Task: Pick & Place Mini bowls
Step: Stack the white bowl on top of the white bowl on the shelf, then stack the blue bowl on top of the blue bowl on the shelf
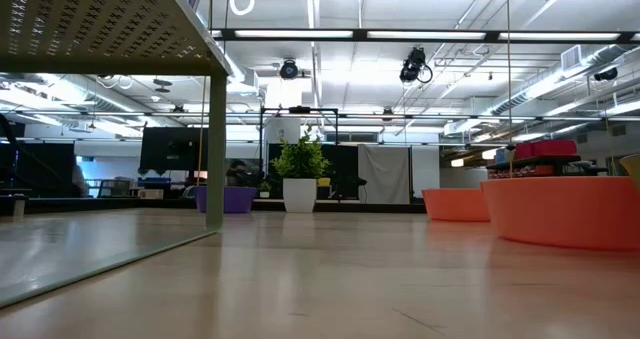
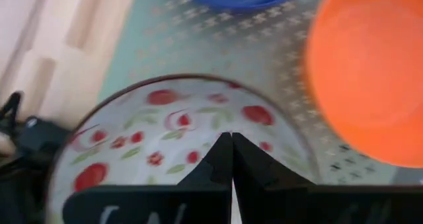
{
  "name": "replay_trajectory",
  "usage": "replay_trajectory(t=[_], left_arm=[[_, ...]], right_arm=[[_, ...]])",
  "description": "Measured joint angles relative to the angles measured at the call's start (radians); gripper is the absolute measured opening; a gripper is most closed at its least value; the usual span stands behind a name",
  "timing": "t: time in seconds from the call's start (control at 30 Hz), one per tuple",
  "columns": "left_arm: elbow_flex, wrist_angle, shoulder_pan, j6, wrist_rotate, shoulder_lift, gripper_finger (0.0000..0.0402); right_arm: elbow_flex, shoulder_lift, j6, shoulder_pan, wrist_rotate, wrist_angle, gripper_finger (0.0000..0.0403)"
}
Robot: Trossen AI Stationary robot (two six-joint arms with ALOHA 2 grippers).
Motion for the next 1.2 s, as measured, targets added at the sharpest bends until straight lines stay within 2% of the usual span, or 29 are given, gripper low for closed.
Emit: replay_trajectory(t=[0.4,0.6,0.77,1.2], left_arm=[[0.000,0.107,-0.034,0.023,0.003,-0.028,0.0002],[0.002,0.073,-0.063,-0.002,-0.027,-0.051,0.0002],[0.002,0.044,-0.068,0.033,-0.109,-0.053,0.0003],[0.002,0.151,-0.036,0.313,-0.423,-0.051,0.0003]], right_arm=[[0.000,0.000,0.002,0.000,0.000,0.000,0.0236],[0.000,0.000,0.002,0.000,0.000,0.000,0.0236],[0.000,0.000,0.002,0.000,0.000,0.000,0.0236],[0.000,0.000,0.002,0.000,0.000,0.000,0.0236]])
